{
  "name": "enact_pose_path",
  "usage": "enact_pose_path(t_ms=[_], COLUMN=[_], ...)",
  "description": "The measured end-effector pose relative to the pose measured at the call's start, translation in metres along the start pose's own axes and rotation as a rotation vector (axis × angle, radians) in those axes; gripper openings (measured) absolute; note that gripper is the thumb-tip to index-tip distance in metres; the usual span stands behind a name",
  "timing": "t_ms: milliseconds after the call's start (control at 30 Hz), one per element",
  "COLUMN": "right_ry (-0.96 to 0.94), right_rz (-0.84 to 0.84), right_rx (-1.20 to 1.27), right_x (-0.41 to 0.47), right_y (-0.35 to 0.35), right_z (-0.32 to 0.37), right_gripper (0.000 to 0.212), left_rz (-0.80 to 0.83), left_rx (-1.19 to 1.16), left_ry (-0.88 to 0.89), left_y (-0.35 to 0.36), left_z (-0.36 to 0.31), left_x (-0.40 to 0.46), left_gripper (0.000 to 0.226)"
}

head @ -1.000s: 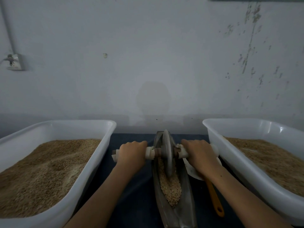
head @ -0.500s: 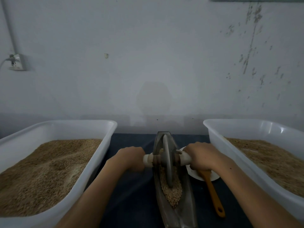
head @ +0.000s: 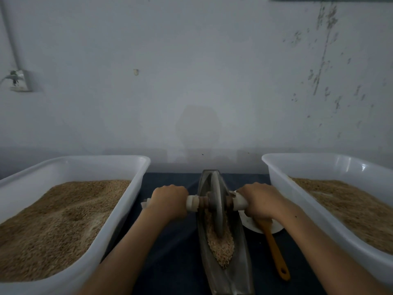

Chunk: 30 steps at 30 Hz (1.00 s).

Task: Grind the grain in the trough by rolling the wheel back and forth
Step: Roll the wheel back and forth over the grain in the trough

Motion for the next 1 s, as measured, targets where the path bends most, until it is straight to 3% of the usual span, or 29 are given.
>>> enact_pose_path(t_ms=[100, 233, 300, 433, 567, 667, 867, 1000], right_ry=[0.024, 0.05, 0.035, 0.006, 0.019, 0.013, 0.017, 0.032], right_rz=[0.178, 0.235, 0.137, -0.218, -0.297, -0.216, 0.183, 0.236], right_rx=[0.058, 0.1, 0.062, 0.003, 0.011, -0.004, 0.005, 0.039], right_x=[-0.004, -0.005, -0.003, -0.001, -0.003, -0.004, -0.008, -0.009], right_y=[-0.001, 0.002, 0.002, 0.0, 0.002, -0.001, -0.008, -0.005], right_z=[-0.003, -0.006, -0.004, 0.002, 0.002, 0.002, 0.001, -0.001], right_gripper=[0.033, 0.035, 0.028, 0.012, 0.01, 0.014, 0.034, 0.035], left_rz=[0.144, 0.122, 0.069, -0.092, -0.215, -0.15, 0.225, 0.22], left_rx=[-0.022, -0.006, -0.01, -0.004, 0.012, 0.013, -0.096, -0.086], left_ry=[0.003, 0.01, 0.001, -0.023, -0.021, -0.003, 0.013, 0.026], left_y=[0.0, -0.001, 0.0, 0.002, 0.001, 0.003, 0.009, 0.009], left_z=[0.0, -0.001, 0.0, 0.001, 0.0, 0.001, 0.006, 0.005], left_x=[-0.001, -0.001, 0.0, 0.0, 0.0, 0.003, 0.003, 0.003], left_gripper=[0.032, 0.03, 0.026, 0.016, 0.012, 0.017, 0.022, 0.023])
Point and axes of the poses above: each hand's wrist, its own x-axis towards the middle knuckle, its own y-axis out of the palm, z = x × y, the point moved 4 cm from there along x, towards the middle knuckle, and after that the axes turned 10 degrees about -z, right-handed, at the moved point
